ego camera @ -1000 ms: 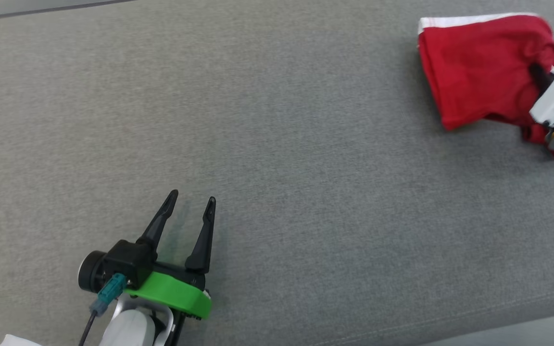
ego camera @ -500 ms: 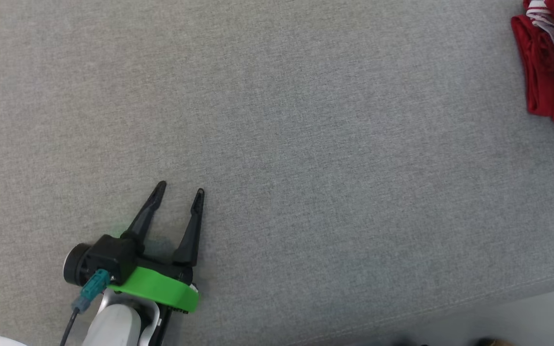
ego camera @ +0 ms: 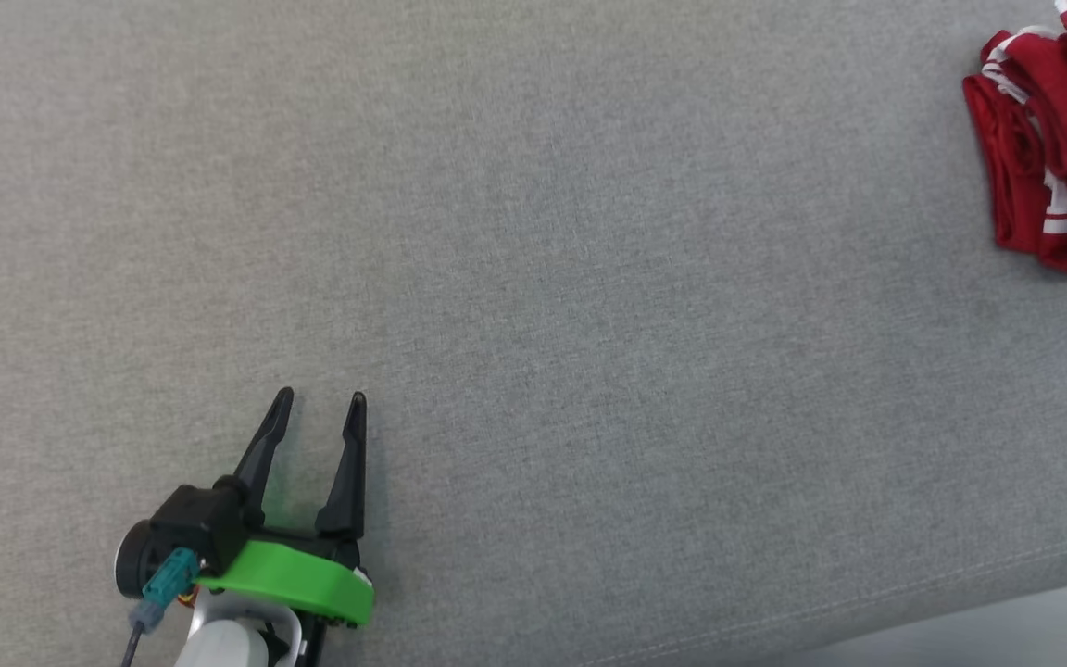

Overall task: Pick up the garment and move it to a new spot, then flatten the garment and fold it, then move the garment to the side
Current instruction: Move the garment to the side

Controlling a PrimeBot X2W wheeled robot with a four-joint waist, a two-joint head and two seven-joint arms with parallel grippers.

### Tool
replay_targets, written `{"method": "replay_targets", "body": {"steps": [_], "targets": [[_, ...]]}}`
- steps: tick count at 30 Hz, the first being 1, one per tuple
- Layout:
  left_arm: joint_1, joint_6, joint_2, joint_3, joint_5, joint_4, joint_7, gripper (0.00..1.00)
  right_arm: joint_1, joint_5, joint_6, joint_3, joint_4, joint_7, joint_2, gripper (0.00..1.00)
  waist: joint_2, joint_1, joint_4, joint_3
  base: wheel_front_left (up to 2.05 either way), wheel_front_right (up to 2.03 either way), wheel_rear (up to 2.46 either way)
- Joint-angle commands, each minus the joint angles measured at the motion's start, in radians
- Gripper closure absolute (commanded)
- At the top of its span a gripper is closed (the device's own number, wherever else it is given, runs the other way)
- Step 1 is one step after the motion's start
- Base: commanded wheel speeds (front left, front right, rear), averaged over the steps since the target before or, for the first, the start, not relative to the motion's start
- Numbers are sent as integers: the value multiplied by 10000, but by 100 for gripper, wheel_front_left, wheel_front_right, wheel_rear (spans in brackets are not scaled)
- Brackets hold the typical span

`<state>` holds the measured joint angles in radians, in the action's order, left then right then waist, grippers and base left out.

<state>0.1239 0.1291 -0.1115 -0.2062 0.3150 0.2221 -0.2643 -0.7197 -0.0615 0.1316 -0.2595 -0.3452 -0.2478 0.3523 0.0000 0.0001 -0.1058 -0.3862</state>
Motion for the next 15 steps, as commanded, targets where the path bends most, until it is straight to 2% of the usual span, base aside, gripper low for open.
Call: {"method": "replay_targets", "body": {"steps": [1,6,11,15], "targets": [[-185,15,69,104,47,-18,6,0,446,245,-19,255,261,319,-40,0,0,-1,204,828,0,0,0],[-694,13,339,633,129,71,6,0,2280,1281,-20,1253,1464,1470,15,0,0,-1,683,1942,0,0,0],[-1308,14,498,1005,38,253,4,0,4377,2034,-19,1570,2311,2780,-487,0,0,-1,1097,2953,0,0,0],[-1649,-190,546,1499,-235,316,6,0,5765,2183,-19,1822,2327,3855,-1001,0,0,-1,1194,3386,0,0,0]]}}
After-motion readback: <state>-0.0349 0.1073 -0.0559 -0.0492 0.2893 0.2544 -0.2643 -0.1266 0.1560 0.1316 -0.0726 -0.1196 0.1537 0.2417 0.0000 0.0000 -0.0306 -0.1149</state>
